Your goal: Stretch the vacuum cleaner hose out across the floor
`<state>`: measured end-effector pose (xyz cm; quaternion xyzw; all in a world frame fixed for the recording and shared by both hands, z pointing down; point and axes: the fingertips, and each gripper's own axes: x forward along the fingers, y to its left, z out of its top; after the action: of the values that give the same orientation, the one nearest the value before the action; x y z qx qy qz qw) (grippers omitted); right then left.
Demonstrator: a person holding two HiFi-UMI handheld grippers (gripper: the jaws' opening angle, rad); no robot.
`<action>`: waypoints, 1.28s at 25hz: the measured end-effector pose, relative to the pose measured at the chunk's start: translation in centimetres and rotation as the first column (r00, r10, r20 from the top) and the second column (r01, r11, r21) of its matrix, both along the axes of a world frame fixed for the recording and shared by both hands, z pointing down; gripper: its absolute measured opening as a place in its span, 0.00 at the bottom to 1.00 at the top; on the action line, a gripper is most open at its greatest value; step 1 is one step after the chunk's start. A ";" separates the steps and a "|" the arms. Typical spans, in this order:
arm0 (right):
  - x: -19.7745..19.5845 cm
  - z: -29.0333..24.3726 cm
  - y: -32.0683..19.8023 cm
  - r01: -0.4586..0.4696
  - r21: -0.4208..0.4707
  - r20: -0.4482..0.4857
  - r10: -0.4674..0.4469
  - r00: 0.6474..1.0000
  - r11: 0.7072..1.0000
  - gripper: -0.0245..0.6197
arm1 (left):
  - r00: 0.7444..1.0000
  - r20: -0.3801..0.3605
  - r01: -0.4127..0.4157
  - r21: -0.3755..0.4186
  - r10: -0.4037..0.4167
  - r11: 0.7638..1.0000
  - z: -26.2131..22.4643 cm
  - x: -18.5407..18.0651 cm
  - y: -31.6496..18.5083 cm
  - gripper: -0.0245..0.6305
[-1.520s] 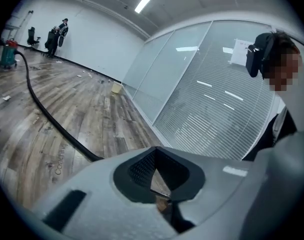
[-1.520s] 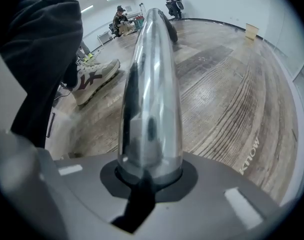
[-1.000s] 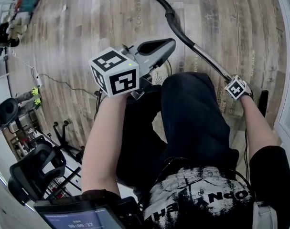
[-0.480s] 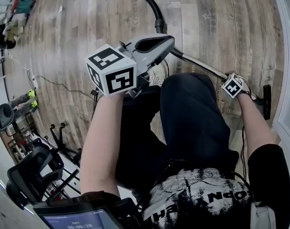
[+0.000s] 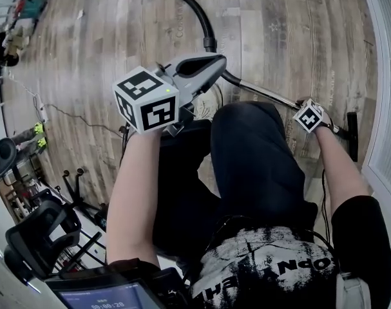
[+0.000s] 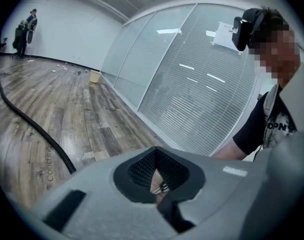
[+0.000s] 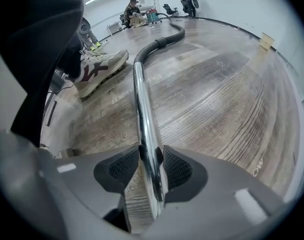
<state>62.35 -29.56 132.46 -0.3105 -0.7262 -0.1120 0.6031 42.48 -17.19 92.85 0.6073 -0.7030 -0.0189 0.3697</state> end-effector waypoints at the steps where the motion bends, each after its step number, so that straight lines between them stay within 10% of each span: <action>1: -0.1 -0.1 0.1 0.002 -0.001 -0.007 -0.002 1.000 1.000 0.28 | 1.000 0.004 -0.004 -0.006 0.004 1.000 0.1 0.0 0.1 0.04; 7: -1.1 -1.0 0.3 0.005 -0.022 -0.018 -0.006 1.000 1.000 0.05 | 1.000 0.016 0.000 -0.013 0.000 1.000 0.4 -0.6 -0.4 0.04; 23: -4.6 -2.7 2.9 -0.075 -0.062 -0.175 0.063 0.983 0.995 0.05 | 0.994 0.069 -0.083 -0.063 0.088 0.995 1.8 -9.2 1.8 0.04; 32: -14.8 -22.8 0.4 -0.218 0.027 -0.070 0.219 0.973 0.976 0.05 | 0.993 0.084 0.075 0.055 -0.080 0.996 -9.0 -18.6 3.1 0.04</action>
<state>47.53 -29.15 109.65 -0.2266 -0.7325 -0.0406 0.6407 23.89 -14.05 83.87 0.5890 -0.7406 -0.0252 0.3224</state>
